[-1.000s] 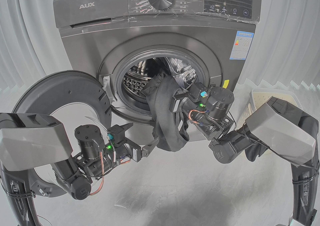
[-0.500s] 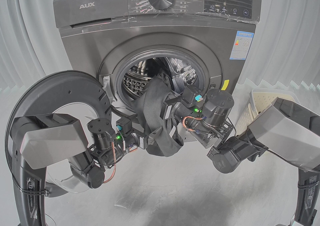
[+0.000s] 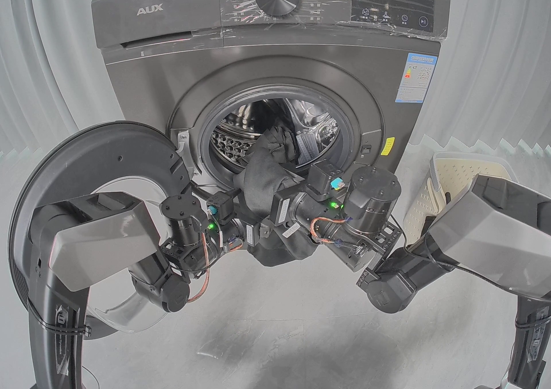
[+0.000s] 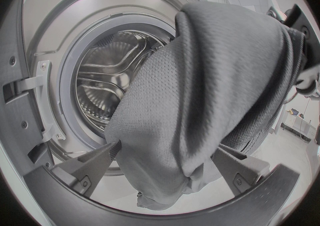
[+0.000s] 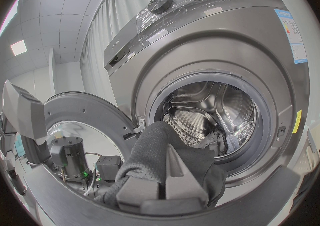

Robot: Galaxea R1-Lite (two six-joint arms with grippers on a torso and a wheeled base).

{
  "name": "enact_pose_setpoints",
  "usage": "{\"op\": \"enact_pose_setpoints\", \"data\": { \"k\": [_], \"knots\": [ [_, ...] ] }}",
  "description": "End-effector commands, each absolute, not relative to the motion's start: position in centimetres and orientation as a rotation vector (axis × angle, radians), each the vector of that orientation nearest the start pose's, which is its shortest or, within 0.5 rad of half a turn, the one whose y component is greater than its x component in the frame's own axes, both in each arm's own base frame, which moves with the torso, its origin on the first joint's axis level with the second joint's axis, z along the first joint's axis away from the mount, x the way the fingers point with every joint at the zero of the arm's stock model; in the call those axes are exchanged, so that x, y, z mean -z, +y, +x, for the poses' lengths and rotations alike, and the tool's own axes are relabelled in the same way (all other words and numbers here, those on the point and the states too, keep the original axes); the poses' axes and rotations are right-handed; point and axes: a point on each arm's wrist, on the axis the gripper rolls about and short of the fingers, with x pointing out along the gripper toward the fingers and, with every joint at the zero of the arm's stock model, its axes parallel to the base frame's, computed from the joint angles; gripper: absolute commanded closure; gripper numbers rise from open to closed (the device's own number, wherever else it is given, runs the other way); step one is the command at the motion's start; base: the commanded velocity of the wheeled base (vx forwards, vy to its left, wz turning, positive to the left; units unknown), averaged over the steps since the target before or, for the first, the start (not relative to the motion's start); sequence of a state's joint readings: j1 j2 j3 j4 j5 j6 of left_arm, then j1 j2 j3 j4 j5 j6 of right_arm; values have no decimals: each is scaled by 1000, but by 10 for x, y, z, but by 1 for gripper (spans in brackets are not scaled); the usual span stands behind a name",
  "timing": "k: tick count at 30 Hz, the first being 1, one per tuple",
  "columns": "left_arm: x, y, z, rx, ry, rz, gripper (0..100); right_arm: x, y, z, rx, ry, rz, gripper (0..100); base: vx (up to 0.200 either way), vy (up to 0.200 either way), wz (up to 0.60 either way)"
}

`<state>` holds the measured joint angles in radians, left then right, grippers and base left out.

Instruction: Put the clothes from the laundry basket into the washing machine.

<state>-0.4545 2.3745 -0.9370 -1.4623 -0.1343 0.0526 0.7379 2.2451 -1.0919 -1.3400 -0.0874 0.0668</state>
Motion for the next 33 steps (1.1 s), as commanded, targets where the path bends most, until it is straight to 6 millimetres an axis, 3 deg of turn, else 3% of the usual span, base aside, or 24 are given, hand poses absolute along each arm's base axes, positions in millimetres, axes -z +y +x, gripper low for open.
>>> {"op": "enact_pose_setpoints", "data": {
  "k": [1, 3, 4, 12, 22, 27, 33],
  "knots": [
    [-47, -188, 379, 583, -54, 44, 0, -122, 285, 316, -654, -143, 137, 100, 0, 0, 0],
    [-48, -189, 383, 578, -71, 40, 0, -122, 285, 316, -654, -140, 136, 100, 0, 0, 0],
    [-48, -190, 384, 575, -76, 41, 100, -122, 285, 316, -654, -140, 136, 100, 0, 0, 0],
    [-54, -188, 386, 563, -105, 36, 100, -121, 279, 320, -636, -136, 139, 100, 0, 0, 0],
    [-70, -166, 383, 518, -160, 27, 100, -109, 247, 339, -546, -90, 114, 100, 0, 0, 0],
    [-86, -166, 378, 519, -191, 17, 100, -91, 238, 336, -532, -26, 86, 100, 0, 0, 0],
    [-88, -167, 374, 514, -188, 17, 100, -84, 236, 330, -549, 6, 69, 100, 0, 0, 0]
  ]
}}
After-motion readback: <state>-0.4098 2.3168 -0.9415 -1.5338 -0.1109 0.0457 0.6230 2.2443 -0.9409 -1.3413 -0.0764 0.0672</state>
